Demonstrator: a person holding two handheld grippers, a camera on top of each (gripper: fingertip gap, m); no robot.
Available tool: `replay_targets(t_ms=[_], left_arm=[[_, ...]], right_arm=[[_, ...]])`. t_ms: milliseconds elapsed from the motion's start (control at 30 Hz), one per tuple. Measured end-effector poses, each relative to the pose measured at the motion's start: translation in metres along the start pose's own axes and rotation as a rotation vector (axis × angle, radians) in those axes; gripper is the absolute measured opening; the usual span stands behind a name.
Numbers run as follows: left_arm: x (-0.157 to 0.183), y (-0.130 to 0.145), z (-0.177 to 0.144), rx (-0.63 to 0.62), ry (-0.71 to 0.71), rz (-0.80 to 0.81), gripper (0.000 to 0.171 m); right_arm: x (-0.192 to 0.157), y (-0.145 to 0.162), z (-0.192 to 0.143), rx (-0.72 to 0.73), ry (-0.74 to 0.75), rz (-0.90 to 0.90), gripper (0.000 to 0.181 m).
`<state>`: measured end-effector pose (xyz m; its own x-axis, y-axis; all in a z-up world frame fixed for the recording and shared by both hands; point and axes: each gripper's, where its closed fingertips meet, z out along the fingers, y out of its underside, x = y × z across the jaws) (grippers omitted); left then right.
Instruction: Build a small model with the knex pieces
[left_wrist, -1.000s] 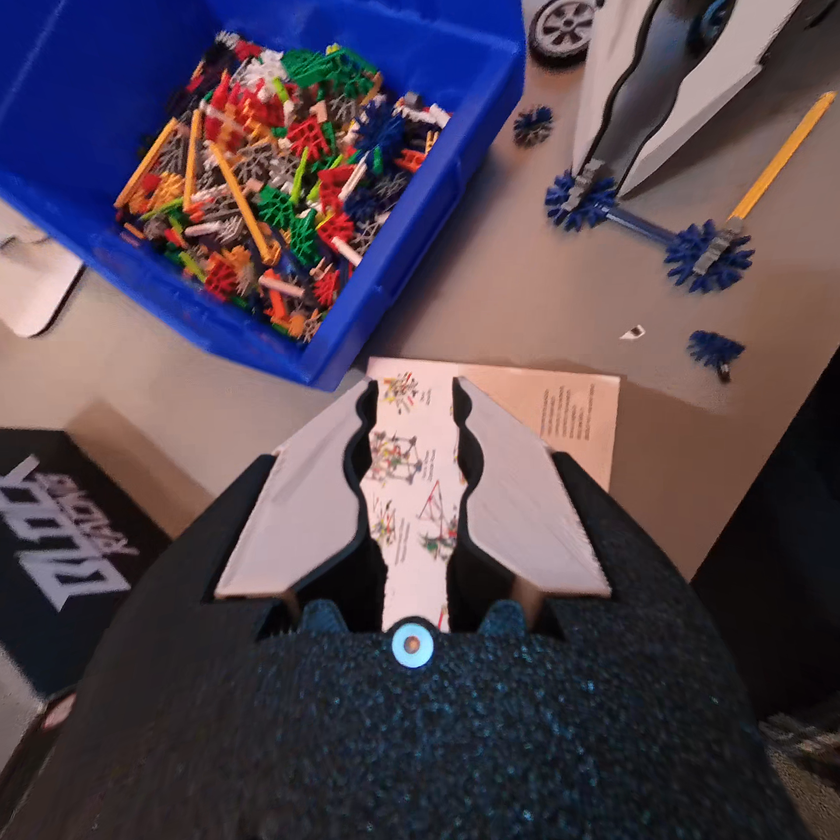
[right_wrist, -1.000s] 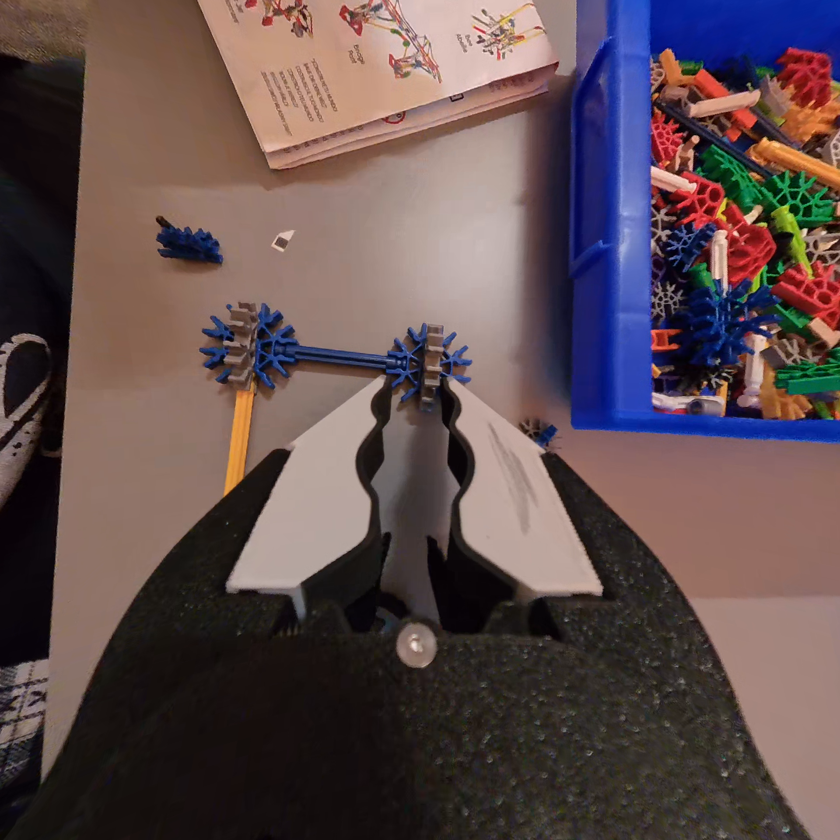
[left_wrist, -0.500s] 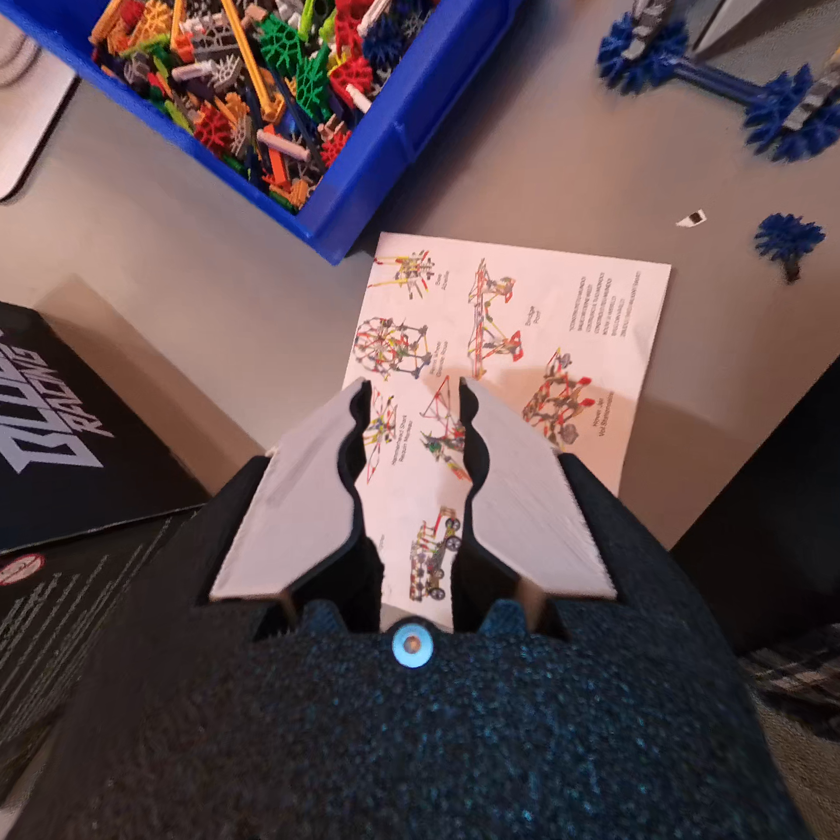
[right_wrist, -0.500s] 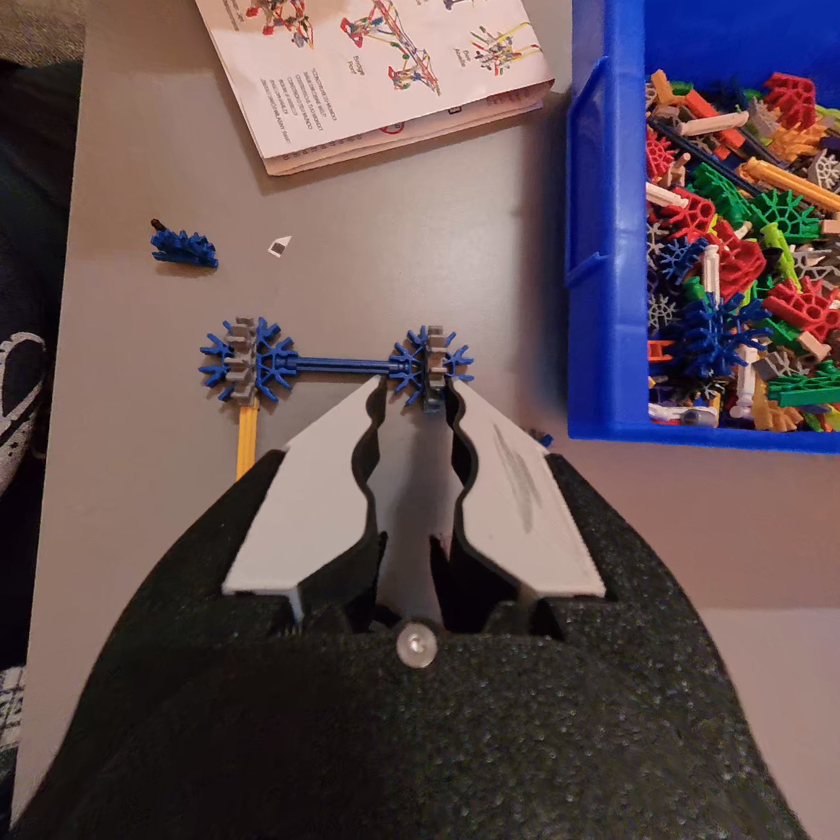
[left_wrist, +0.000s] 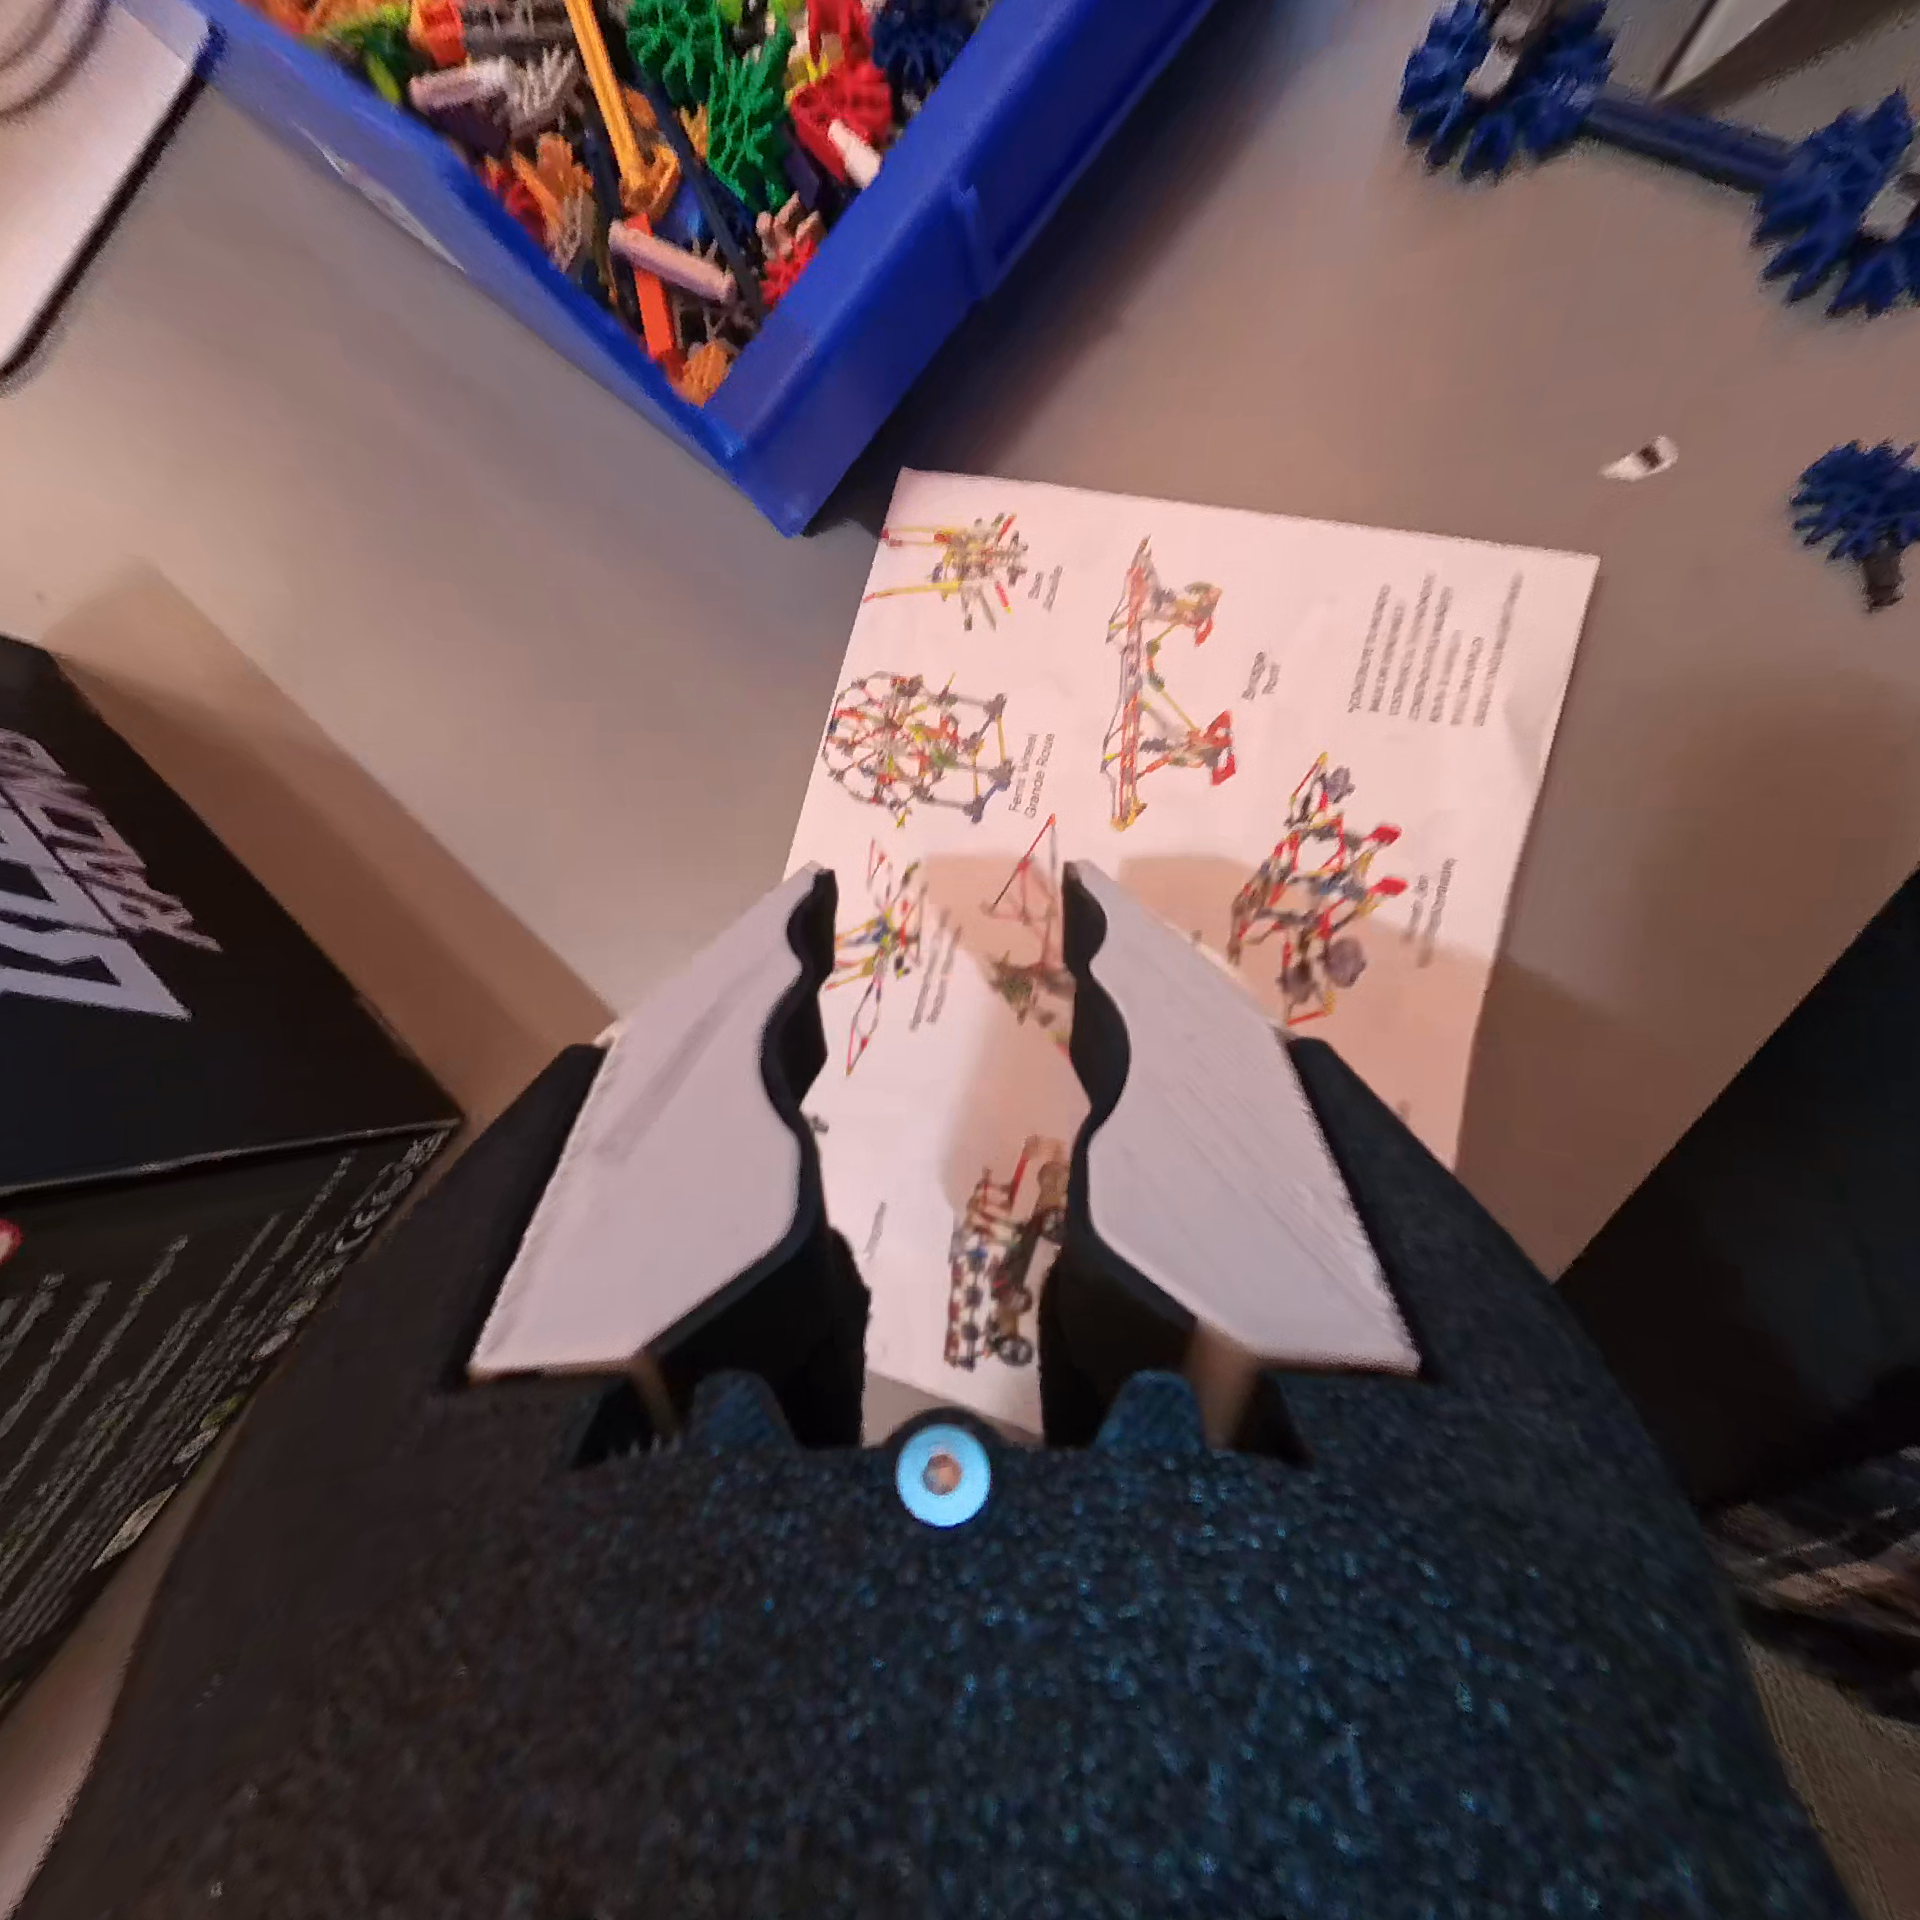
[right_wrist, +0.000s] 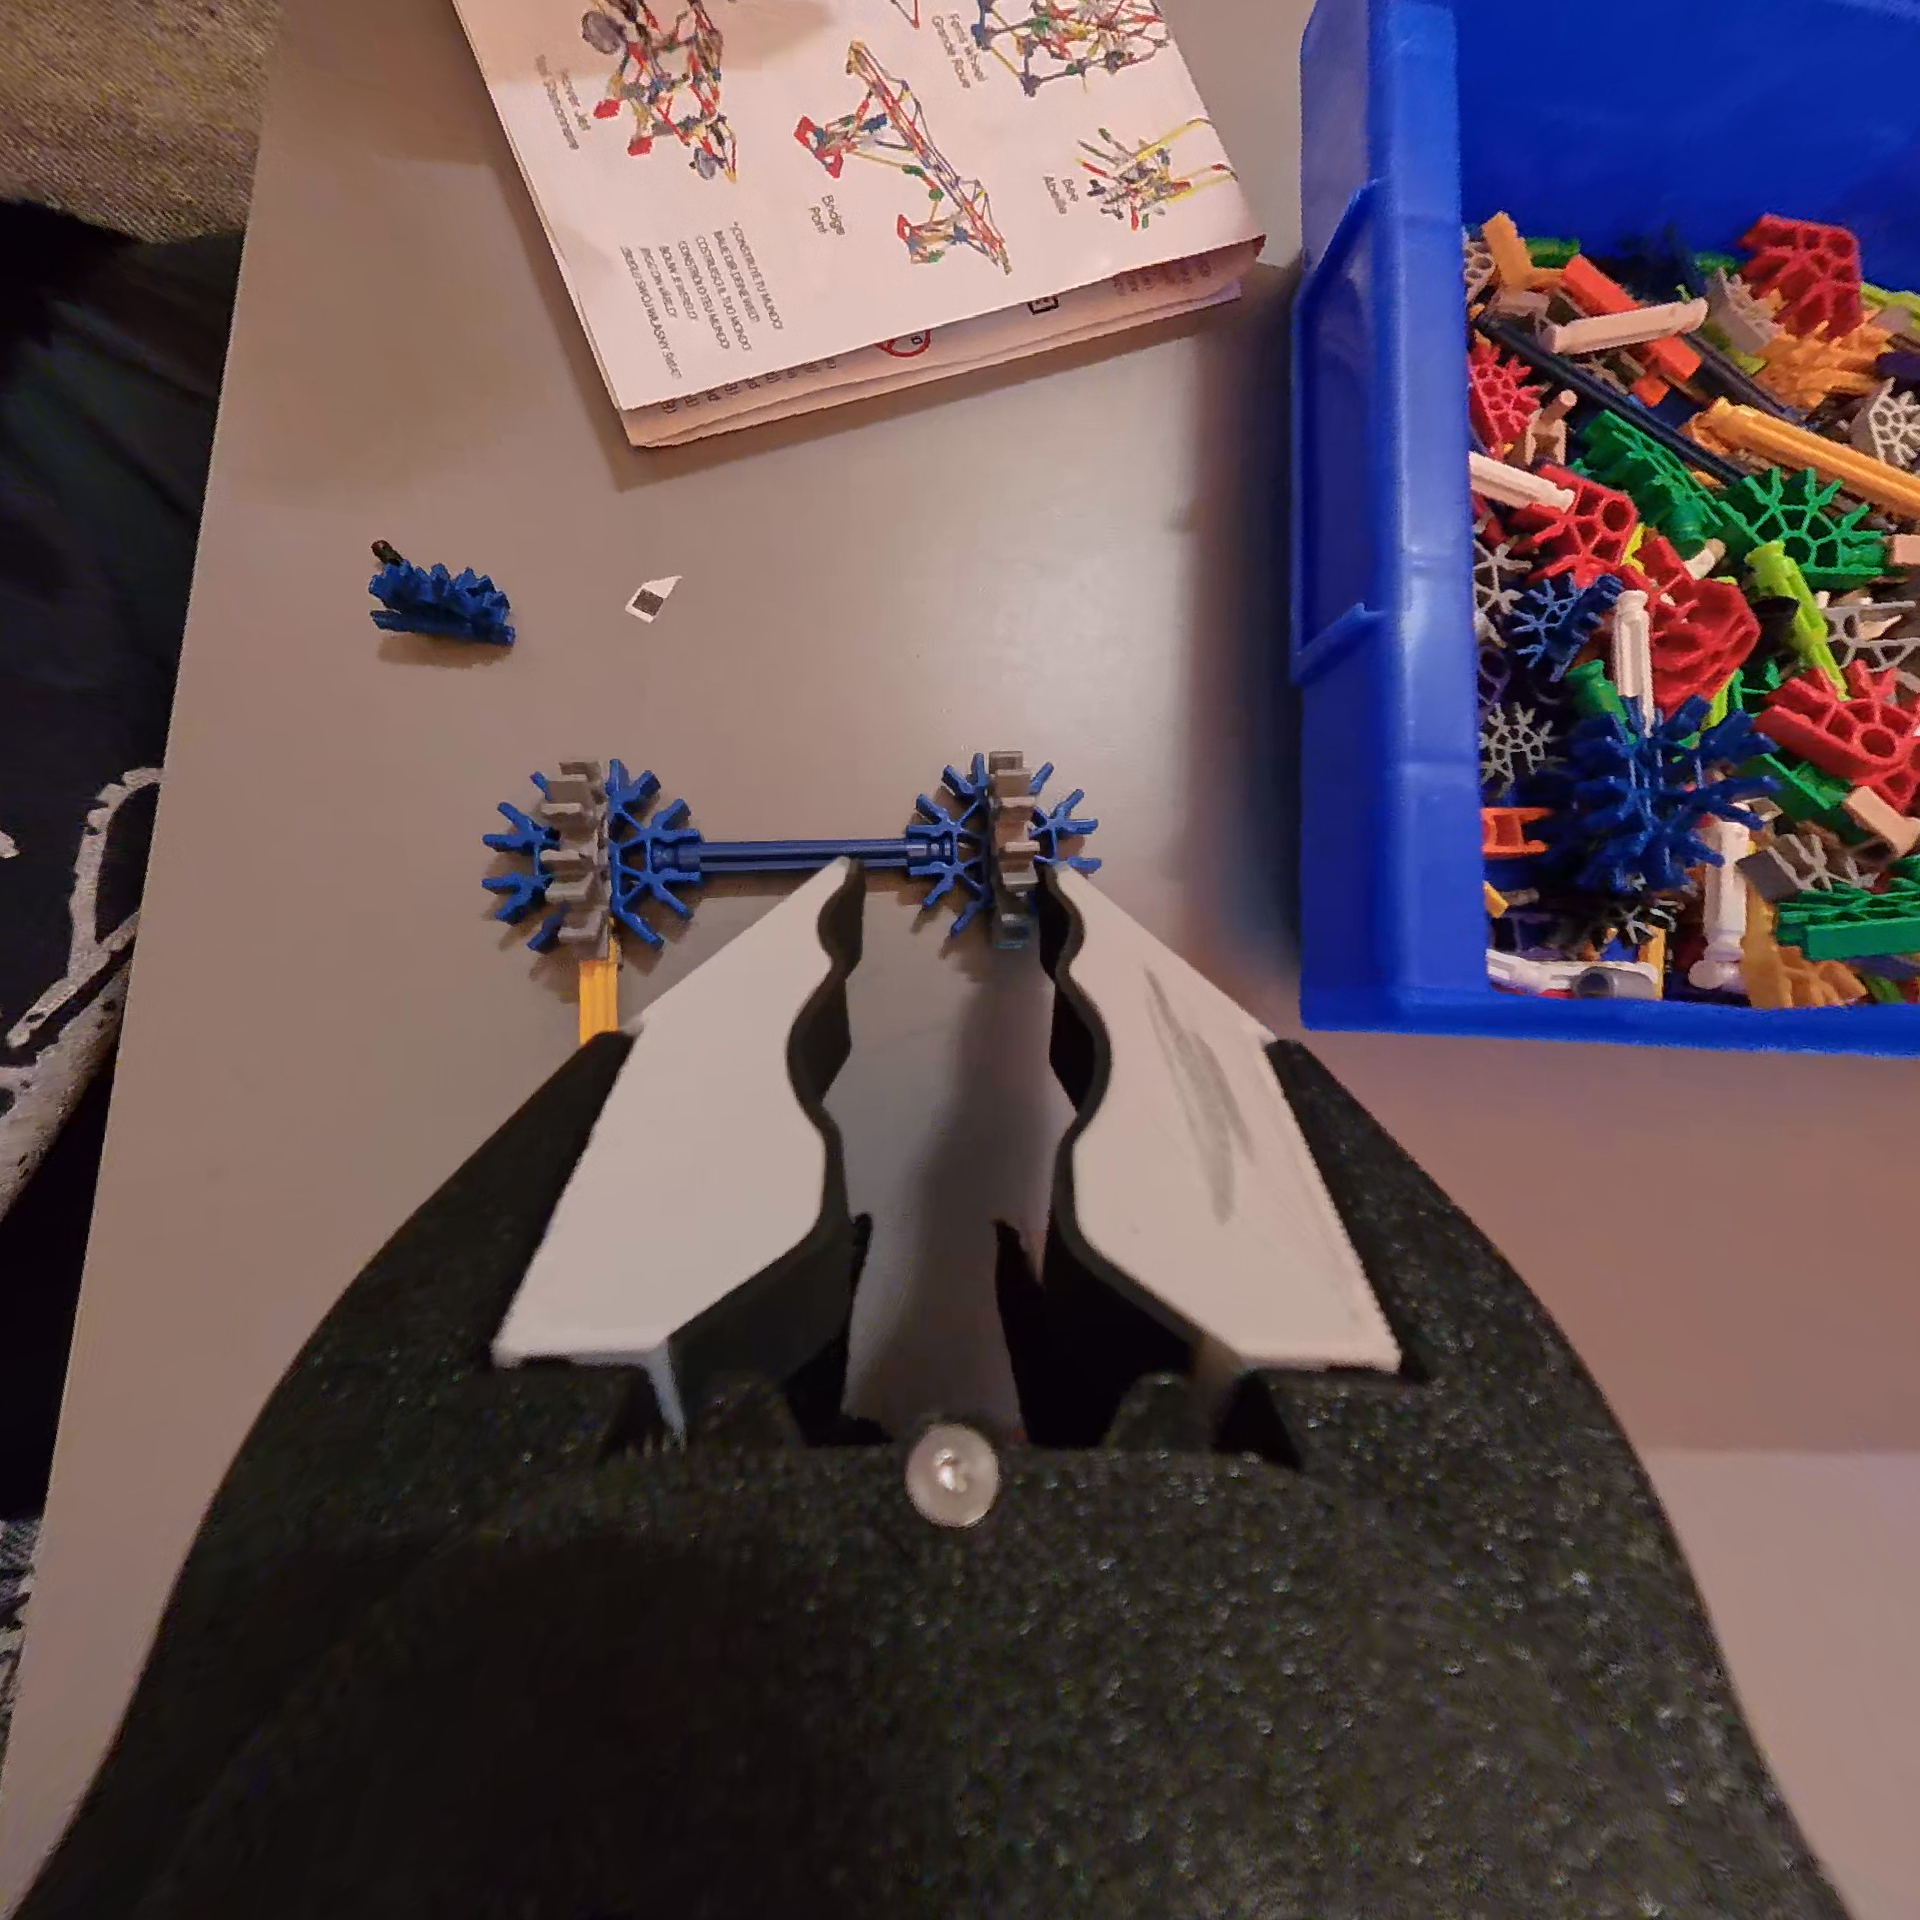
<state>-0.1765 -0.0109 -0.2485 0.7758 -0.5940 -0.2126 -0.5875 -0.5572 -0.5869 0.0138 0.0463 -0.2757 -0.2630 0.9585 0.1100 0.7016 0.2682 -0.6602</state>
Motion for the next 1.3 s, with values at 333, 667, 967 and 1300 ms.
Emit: replay_targets(t_ms=[333,667,967,1300], left_arm=[[0.067,-0.078,0.034,0.195,0.176,0.094,0.042],[0.115,-0.115,0.08,0.189,0.248,0.201,0.037],[0.123,-0.119,0.093,0.163,0.15,0.268,0.03],[0.122,-0.119,0.092,0.168,0.099,0.257,0.032]], right_arm=[[0.002,-0.015,-0.009,0.089,0.016,-0.041,0.01],[0.005,-0.009,-0.009,0.052,0.016,-0.017,0.018],[0.002,-0.002,-0.001,0.016,0.007,-0.031,0.008],[0.002,-0.005,-0.002,0.045,0.01,-0.046,0.008]])
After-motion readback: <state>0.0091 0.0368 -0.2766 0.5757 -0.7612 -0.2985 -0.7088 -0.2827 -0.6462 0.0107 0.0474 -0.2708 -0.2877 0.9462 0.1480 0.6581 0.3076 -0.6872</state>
